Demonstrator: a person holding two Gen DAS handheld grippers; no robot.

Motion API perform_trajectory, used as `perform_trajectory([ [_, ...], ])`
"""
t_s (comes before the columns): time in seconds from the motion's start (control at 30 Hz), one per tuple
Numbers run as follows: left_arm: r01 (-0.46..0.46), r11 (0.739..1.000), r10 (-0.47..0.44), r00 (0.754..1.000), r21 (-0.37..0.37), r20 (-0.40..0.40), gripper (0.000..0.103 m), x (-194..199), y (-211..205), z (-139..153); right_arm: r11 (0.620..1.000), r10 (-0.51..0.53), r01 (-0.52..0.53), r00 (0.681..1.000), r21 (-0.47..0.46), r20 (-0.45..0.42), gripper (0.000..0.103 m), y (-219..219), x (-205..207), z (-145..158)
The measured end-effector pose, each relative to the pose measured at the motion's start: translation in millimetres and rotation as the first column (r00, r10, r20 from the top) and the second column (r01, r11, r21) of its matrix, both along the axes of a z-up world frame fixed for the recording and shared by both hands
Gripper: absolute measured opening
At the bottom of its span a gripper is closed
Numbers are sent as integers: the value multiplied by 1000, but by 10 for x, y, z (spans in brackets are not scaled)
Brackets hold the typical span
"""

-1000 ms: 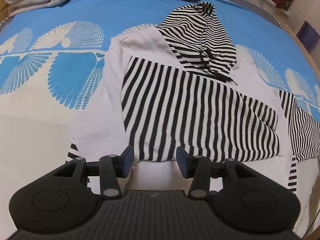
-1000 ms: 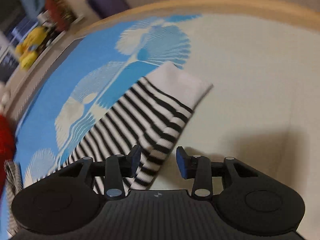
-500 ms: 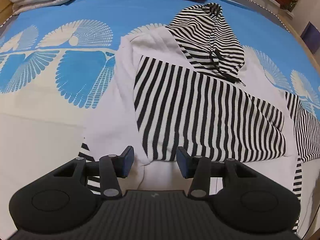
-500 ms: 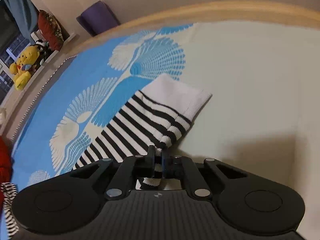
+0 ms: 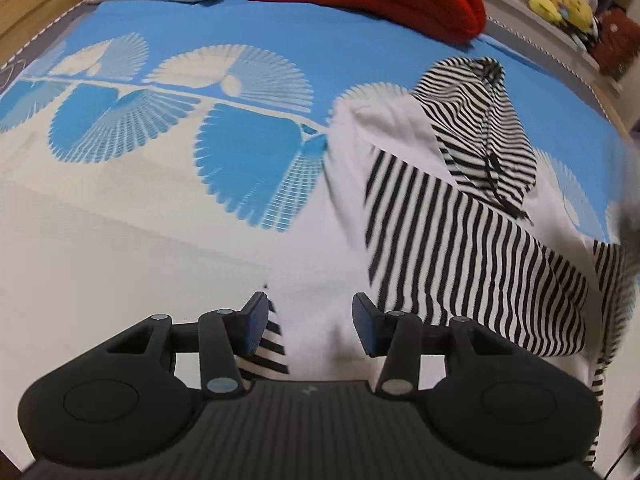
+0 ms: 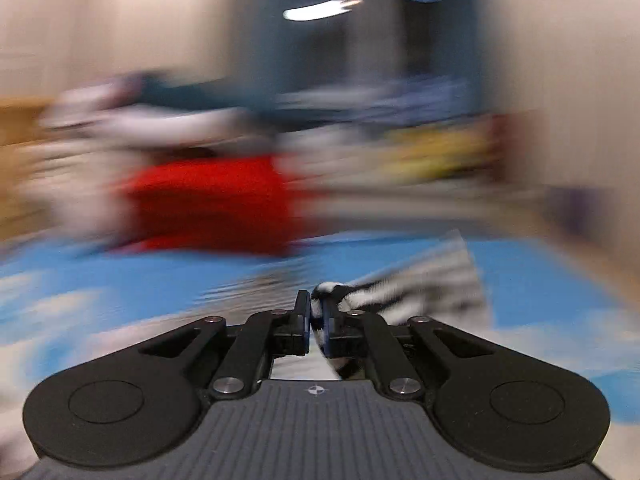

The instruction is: Fold small clothes

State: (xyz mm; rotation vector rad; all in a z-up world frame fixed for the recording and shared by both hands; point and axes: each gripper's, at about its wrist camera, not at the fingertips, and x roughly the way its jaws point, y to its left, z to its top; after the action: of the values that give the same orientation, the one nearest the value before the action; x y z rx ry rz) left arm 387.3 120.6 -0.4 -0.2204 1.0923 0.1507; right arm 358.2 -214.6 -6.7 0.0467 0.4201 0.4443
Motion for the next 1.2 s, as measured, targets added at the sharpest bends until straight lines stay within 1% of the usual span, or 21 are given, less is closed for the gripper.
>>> perform_trajectory([
  [0.03,-4,1000,4,1000,-8,0,52,-4,35,13,991,132,-131,983,17,-127,20,242,40,-127],
  [0.07,-6,1000,6,1000,-16,2,51,-11,62,25,978,206,-207,950,19,-233,20,464,45,-279],
  [0.1,-9,1000,9,1000,-24,4,52,-15,88,37,973,222,-232,932,-1,-288,20,605,29,-382],
  [0.17,-21,999,21,1000,-45,4,52,-16,150,53,969,209,-241,914,-52,-347,20,748,-8,-475],
  [0.27,-41,996,41,999,-74,2,52,-21,204,57,986,124,-154,935,-66,-333,24,636,-31,-235],
  [0.37,-48,993,48,999,-105,1,52,-2,205,59,995,-66,37,937,-91,-343,30,408,32,177],
  [0.4,-51,992,51,999,-112,1,52,5,201,51,992,-123,101,932,-81,-340,32,319,7,291],
  [0.47,-59,991,59,998,-120,-6,52,22,181,15,976,-207,219,920,-2,-332,42,71,-52,499],
  [0.5,-62,991,62,998,-121,-11,51,28,174,-12,964,-235,262,918,43,-320,51,-49,-107,559],
  [0.53,-67,990,66,998,-123,-17,51,37,170,-44,955,-255,288,919,71,-300,56,-150,-154,574],
  [0.6,-81,988,78,997,-131,-28,49,44,186,-112,941,-296,326,922,88,-251,56,-302,-265,485],
  [0.63,-90,986,86,996,-143,-36,48,48,199,-149,937,-317,343,916,69,-245,56,-348,-300,387],
  [0.7,-106,977,99,994,-186,-43,42,60,224,-211,921,-371,389,870,-11,-326,55,-391,-220,237],
  [0.8,-141,957,129,990,-253,-63,42,101,217,-318,922,-341,383,869,51,-358,53,-508,-128,215],
  [0.87,-172,934,152,984,-314,-88,42,138,199,-417,918,-359,394,869,37,-339,53,-551,-109,224],
  [0.97,-194,917,156,979,-348,-133,44,205,120,-548,909,-380,416,854,28,-354,53,-633,18,169],
  [1.03,-198,919,155,977,-341,-149,44,241,64,-613,899,-384,434,837,47,-390,53,-731,96,128],
  [1.1,-200,920,158,977,-337,-146,40,271,35,-647,887,-400,459,819,52,-411,53,-832,131,107],
  [1.13,-190,926,157,980,-326,-123,14,284,19,-630,882,-408,468,813,50,-415,53,-877,132,77],
  [1.17,-165,941,148,986,-296,-79,5,298,-7,-568,877,-418,478,806,46,-420,54,-917,132,76],
  [1.2,-137,953,138,990,-268,-16,5,300,-32,-475,871,-429,490,796,40,-428,54,-954,139,63],
])
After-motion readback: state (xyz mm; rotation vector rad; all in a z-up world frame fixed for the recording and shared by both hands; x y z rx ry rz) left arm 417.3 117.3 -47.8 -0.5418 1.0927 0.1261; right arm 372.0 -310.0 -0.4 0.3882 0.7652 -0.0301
